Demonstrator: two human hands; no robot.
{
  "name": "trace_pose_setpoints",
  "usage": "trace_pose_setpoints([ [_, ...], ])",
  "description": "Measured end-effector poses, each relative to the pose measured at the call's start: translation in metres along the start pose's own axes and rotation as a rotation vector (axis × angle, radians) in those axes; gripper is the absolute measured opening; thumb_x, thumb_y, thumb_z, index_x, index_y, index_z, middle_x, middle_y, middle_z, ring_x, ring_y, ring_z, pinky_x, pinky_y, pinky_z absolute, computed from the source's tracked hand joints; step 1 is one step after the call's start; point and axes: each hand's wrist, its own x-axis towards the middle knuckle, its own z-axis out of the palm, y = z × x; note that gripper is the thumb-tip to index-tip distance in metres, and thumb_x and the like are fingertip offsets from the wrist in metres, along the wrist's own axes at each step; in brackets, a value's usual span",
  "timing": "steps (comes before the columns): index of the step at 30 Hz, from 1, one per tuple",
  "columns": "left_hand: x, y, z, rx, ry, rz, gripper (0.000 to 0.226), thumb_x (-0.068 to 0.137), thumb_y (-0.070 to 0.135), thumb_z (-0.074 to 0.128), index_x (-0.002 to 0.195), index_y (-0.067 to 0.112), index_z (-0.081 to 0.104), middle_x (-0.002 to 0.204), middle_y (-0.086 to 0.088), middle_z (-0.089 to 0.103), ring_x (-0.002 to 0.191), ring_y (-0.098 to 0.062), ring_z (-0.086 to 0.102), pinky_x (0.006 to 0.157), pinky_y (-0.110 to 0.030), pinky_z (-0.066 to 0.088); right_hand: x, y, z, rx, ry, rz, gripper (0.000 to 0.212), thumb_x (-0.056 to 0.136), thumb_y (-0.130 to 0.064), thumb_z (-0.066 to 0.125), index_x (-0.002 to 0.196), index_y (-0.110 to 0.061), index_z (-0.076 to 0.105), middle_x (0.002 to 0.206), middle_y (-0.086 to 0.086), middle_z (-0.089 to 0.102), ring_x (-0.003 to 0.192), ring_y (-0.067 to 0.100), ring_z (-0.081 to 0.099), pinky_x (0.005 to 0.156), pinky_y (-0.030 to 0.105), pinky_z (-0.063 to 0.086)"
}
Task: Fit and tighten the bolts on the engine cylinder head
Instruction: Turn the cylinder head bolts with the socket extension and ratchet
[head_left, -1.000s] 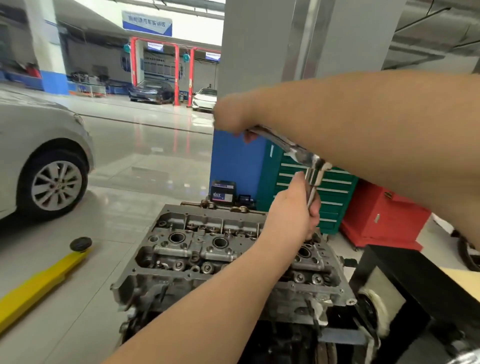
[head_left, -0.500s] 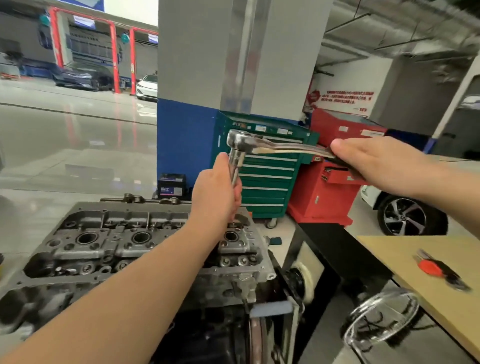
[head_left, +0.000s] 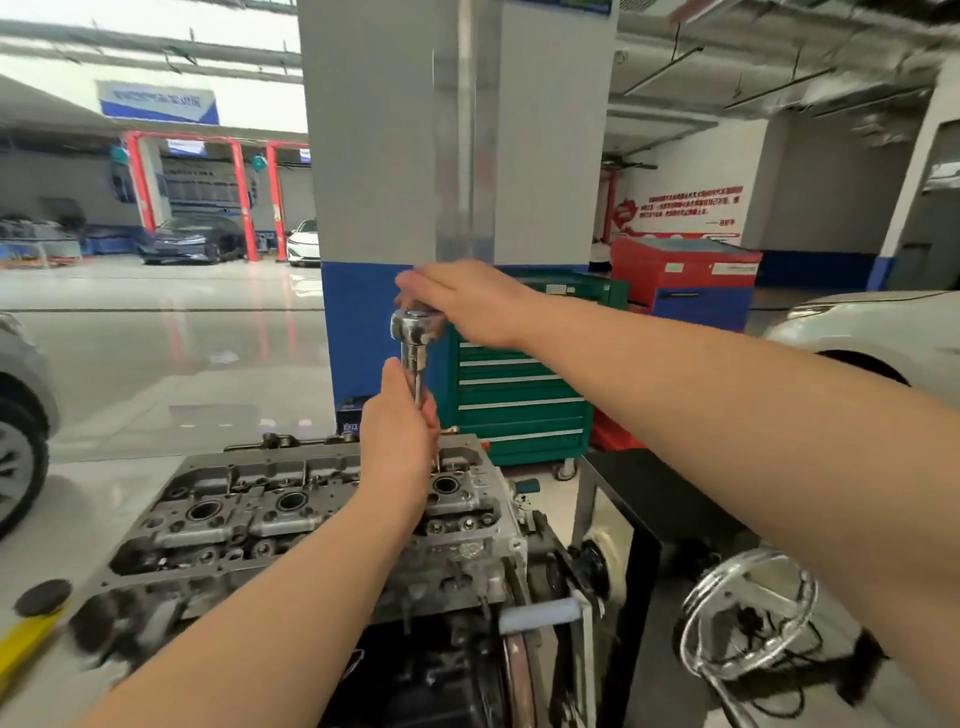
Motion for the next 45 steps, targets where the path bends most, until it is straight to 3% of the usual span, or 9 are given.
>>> trace_pose_setpoints([
  [8, 0.005, -0.002, -0.002, -0.014, -0.051, -0.023, 0.057, 0.105, 0.044, 0.031, 0.051, 0.026, 0.036, 0.051, 0.002, 0.029, 0.042, -0.013, 0.024, 0.037, -0.025, 0.024, 0.007, -0.021, 0.004, 0.144, -0.085, -0.052, 0.079, 0.100, -0.071, 0.032, 0.092, -0.008, 0.078, 0.103, 0.011, 0.075, 0.101, 0.026, 0.069, 0.102, 0.043, 0.050],
  [14, 0.013, -0.003, 0.003, -0.071, -0.124, -0.066, 0.063, 0.106, 0.049, 0.033, 0.048, 0.027, 0.042, 0.050, 0.006, 0.031, 0.041, -0.011, 0.022, 0.038, -0.024, 0.022, -0.034, -0.010, -0.006, -0.416, 0.008, -0.129, 0.079, 0.089, -0.082, 0.000, 0.092, -0.038, 0.065, 0.087, -0.007, 0.067, 0.090, 0.018, 0.065, 0.078, 0.041, 0.049],
  [19, 0.019, -0.003, -0.007, -0.082, -0.177, -0.118, 0.065, 0.106, 0.048, 0.031, 0.046, 0.027, 0.046, 0.050, 0.002, 0.031, 0.041, -0.014, 0.022, 0.041, -0.023, 0.019, -0.054, -0.026, 0.017, -0.787, 0.375, -0.207, 0.057, 0.098, -0.078, 0.022, 0.082, -0.024, 0.035, 0.058, -0.001, 0.039, 0.055, 0.025, 0.048, 0.049, 0.029, 0.031],
  [23, 0.018, -0.004, -0.014, -0.116, -0.215, -0.083, 0.065, 0.106, 0.038, 0.029, 0.044, 0.027, 0.046, 0.049, 0.005, 0.030, 0.041, -0.014, 0.022, 0.040, -0.025, 0.020, -0.032, -0.022, 0.012, -0.667, 0.282, -0.211, 0.073, 0.094, -0.080, 0.007, 0.073, -0.027, 0.053, 0.062, -0.005, 0.054, 0.063, 0.020, 0.054, 0.057, 0.031, 0.030],
  [29, 0.018, -0.003, -0.023, -0.095, -0.317, -0.054, 0.064, 0.107, 0.039, 0.026, 0.047, 0.025, 0.040, 0.044, 0.002, 0.028, 0.039, -0.016, 0.023, 0.042, -0.028, 0.026, -0.008, 0.000, 0.010, -0.262, 0.006, -0.389, 0.068, 0.095, -0.073, 0.020, 0.136, -0.033, 0.057, 0.125, -0.009, 0.064, 0.119, 0.014, 0.051, 0.108, 0.043, 0.035],
  [34, 0.008, -0.008, -0.031, 0.077, -0.305, 0.024, 0.064, 0.106, 0.062, 0.028, 0.077, 0.018, 0.064, 0.061, -0.002, 0.061, 0.053, -0.015, 0.057, 0.052, -0.025, 0.052, -0.028, -0.002, -0.001, -0.557, 0.077, -0.204, 0.077, 0.088, -0.087, 0.004, 0.102, -0.035, 0.059, 0.081, -0.001, 0.062, 0.081, 0.027, 0.062, 0.061, 0.039, 0.042],
  [37, -0.010, -0.029, -0.030, 0.250, -0.285, 0.263, 0.013, 0.099, 0.047, 0.055, 0.103, 0.035, 0.060, 0.078, 0.019, 0.062, 0.066, 0.003, 0.057, 0.065, -0.019, 0.050, -0.052, -0.017, 0.004, -0.781, 0.266, -0.189, 0.054, 0.099, -0.078, 0.014, 0.082, -0.054, 0.059, 0.056, 0.004, 0.047, 0.049, 0.023, 0.044, 0.049, 0.028, 0.028],
  [40, -0.008, -0.031, -0.021, 0.264, -0.171, 0.311, 0.026, 0.092, 0.043, 0.069, 0.087, 0.028, 0.049, 0.070, 0.014, 0.051, 0.061, -0.004, 0.050, 0.061, -0.022, 0.045, -0.061, -0.033, 0.006, -0.791, 0.313, -0.169, 0.074, 0.097, -0.078, 0.013, 0.059, -0.028, 0.050, 0.054, 0.005, 0.043, 0.047, 0.021, 0.039, 0.050, 0.028, 0.022],
  [45, 0.018, -0.018, -0.014, 0.162, -0.220, 0.140, 0.050, 0.081, 0.069, 0.063, 0.060, 0.026, 0.047, 0.053, -0.004, 0.045, 0.046, -0.021, 0.041, 0.048, -0.038, 0.039, -0.049, -0.013, -0.005, -0.581, 0.121, -0.233, 0.057, 0.104, -0.067, 0.024, 0.088, -0.027, 0.060, 0.070, 0.010, 0.054, 0.063, 0.029, 0.051, 0.053, 0.035, 0.029],
])
